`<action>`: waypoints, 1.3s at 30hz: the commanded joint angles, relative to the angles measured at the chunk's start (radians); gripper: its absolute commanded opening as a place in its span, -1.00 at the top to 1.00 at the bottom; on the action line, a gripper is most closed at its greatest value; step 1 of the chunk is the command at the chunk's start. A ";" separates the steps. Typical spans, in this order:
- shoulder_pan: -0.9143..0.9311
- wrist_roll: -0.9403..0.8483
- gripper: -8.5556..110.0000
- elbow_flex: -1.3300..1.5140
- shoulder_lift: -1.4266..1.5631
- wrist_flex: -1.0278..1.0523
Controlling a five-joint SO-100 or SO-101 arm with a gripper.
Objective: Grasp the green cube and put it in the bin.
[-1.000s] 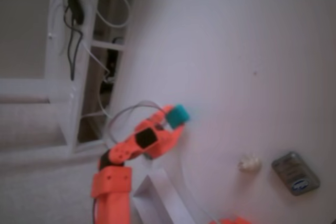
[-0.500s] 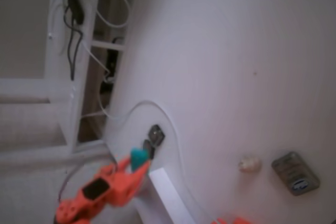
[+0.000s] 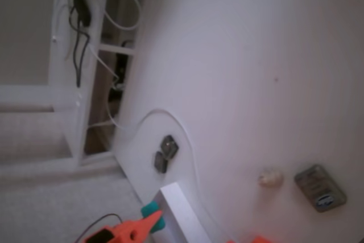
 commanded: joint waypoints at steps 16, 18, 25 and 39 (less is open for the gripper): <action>0.020 0.006 0.16 0.051 0.014 -0.129; 0.037 0.003 0.18 0.052 0.026 -0.152; 0.328 0.008 0.18 0.199 0.091 -0.350; 0.882 0.057 0.51 0.583 0.287 -0.951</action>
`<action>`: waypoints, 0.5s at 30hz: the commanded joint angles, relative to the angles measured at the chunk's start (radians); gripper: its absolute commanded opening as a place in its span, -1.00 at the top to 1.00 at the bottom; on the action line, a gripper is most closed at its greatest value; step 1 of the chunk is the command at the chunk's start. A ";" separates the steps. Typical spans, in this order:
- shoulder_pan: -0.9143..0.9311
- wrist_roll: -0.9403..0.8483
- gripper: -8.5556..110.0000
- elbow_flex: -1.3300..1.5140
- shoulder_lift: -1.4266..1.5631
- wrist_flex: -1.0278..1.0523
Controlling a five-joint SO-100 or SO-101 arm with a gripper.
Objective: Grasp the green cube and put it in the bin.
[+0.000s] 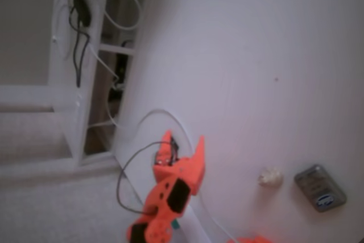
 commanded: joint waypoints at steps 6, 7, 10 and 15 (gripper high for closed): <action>-0.296 0.166 0.54 0.011 0.419 0.043; -0.339 0.199 0.55 0.008 0.457 0.064; -0.459 0.308 0.56 -0.008 0.574 0.176; -0.624 0.502 0.55 -0.005 0.793 0.428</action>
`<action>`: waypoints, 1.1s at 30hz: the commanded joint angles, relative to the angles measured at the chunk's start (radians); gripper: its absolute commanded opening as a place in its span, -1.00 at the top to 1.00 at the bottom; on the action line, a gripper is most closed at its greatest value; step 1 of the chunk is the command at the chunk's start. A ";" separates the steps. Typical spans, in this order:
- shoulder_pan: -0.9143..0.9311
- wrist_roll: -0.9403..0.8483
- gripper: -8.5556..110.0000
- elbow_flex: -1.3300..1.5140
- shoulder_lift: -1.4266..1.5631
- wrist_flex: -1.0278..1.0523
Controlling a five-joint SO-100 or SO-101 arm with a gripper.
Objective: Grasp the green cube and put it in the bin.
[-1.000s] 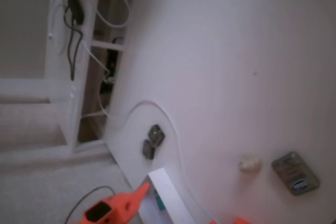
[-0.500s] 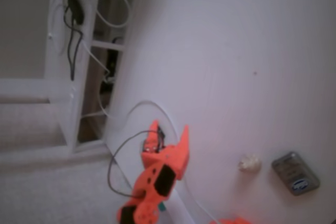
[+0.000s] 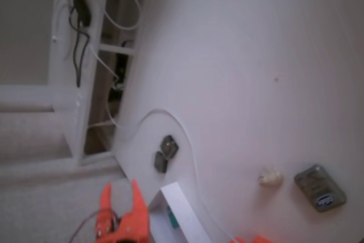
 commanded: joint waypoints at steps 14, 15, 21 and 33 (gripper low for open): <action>-0.126 0.147 0.51 0.147 0.465 0.558; -0.126 0.147 0.53 0.153 0.465 0.566; -0.114 0.133 1.00 0.236 0.465 0.520; -0.095 0.107 1.00 0.413 0.465 0.443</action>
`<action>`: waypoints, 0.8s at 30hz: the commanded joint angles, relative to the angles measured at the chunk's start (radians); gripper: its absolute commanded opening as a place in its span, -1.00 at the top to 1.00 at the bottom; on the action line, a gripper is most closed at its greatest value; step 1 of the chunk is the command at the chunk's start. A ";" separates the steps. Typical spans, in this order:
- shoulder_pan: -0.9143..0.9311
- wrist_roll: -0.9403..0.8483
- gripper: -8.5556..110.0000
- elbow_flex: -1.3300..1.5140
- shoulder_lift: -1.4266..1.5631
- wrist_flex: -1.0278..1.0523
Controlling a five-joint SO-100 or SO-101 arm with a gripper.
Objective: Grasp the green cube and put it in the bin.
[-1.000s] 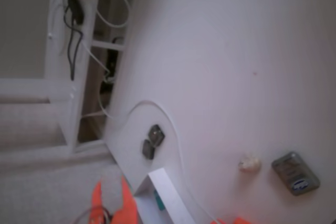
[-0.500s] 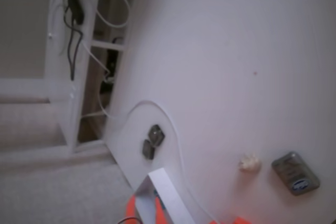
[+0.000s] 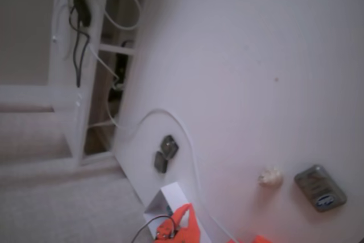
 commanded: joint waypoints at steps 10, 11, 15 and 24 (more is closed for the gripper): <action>0.006 -0.005 1.00 -0.003 0.009 -0.014; 0.006 -0.005 1.00 -0.003 0.009 -0.014; 0.006 -0.005 1.00 -0.003 0.009 -0.014; 0.006 -0.005 1.00 -0.003 0.009 -0.014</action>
